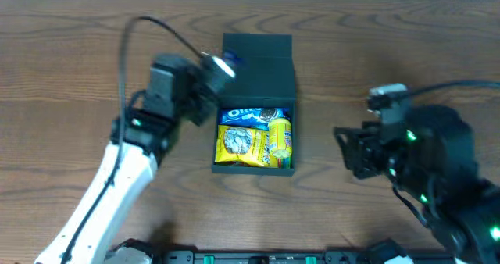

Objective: Pack container
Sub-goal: 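Carry the Dairy Milk bar into the box and release it, then return left gripper to the red KitKat bar and grasp it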

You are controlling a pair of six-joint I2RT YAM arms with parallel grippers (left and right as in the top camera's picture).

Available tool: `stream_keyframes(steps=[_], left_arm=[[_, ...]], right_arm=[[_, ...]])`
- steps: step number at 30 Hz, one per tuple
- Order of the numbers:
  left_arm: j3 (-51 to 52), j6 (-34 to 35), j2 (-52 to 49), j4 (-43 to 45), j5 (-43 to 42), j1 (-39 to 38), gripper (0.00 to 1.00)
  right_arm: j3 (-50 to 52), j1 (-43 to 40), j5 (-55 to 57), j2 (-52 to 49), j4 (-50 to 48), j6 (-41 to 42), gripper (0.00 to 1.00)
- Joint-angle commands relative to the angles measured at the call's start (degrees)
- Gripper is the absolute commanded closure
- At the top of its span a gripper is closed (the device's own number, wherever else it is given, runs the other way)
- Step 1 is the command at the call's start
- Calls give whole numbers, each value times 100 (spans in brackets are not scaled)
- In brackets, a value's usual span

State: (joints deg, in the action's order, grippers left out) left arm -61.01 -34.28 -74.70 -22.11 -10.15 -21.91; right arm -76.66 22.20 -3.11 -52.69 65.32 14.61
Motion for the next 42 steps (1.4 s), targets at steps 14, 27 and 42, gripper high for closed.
stream_keyframes(steps=[14, 27, 42], left_arm=[[-24, 345, -538, 83, 3373, -787, 69], [-11, 1740, -1257, -1158, 181, 2940, 39], [-11, 638, -2767, -872, -149, 2929, 49]], right_arm=[[-4, -166, 162, 704, 264, -208, 36], [-2, -166, 162, 638, 308, -208, 33], [72, -166, 164, 391, 308, -293, 33]])
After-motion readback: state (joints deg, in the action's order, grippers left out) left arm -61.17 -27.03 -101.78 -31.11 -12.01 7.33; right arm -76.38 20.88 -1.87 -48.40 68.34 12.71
